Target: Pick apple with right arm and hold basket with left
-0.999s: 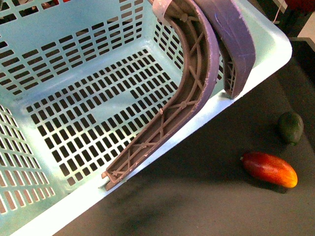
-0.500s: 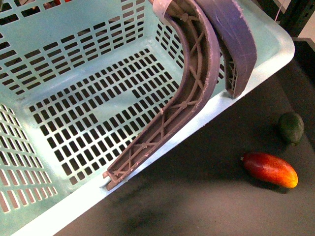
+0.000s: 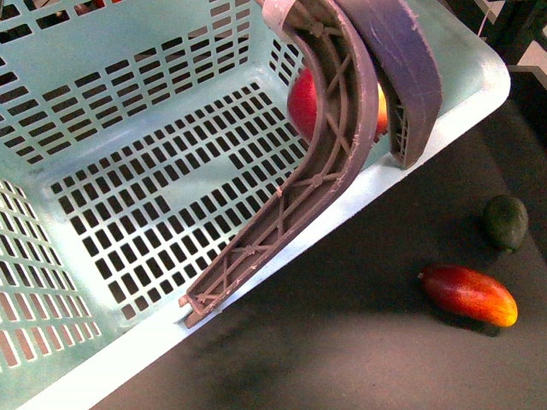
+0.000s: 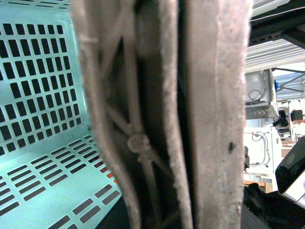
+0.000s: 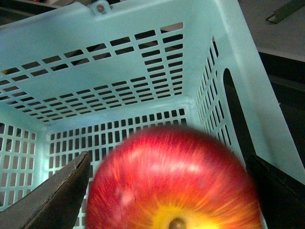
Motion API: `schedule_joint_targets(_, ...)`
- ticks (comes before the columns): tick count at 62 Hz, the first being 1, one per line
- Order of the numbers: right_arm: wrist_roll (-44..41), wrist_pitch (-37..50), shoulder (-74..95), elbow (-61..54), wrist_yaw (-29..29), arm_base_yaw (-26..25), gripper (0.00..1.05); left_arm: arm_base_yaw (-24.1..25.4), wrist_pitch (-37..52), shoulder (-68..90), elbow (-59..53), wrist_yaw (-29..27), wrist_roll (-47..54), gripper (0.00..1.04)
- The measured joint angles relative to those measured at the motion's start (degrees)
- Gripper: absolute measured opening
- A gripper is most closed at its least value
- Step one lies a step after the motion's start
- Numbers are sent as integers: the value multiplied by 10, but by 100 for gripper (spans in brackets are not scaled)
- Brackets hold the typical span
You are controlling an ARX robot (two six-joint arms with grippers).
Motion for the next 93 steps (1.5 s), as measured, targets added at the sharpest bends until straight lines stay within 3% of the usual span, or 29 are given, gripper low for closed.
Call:
schedule_joint_targets(11, 6, 21, -6, -2, 37, -33, 96, -1, 0, 3, 0, 2, -2, 16)
schedule_joint_targets(29, 23, 53, -92, -67, 128, -142, 95, 1, 0, 3, 0, -2, 3, 16)
schedule_joint_targets(33, 7, 137, -102, -99, 175, -151, 85, 1, 0, 3, 0, 0, 0, 16)
schedule_joint_targets(40, -5, 216, -132, -171, 170, -162, 66, -1, 0, 4, 0, 3, 1, 16)
schedule_joint_targets(64, -18, 234, -262, -324, 132, -202, 2, 0, 0, 4, 0, 1, 0, 16)
schedule_joint_targets(74, -17, 218, -313, -360, 89, -233, 2, 0, 0, 4, 0, 1, 0, 16)
schedule_joint_targets(93, -17, 156, -425, -411, 86, -248, 2, 0, 0, 4, 0, 0, 0, 16)
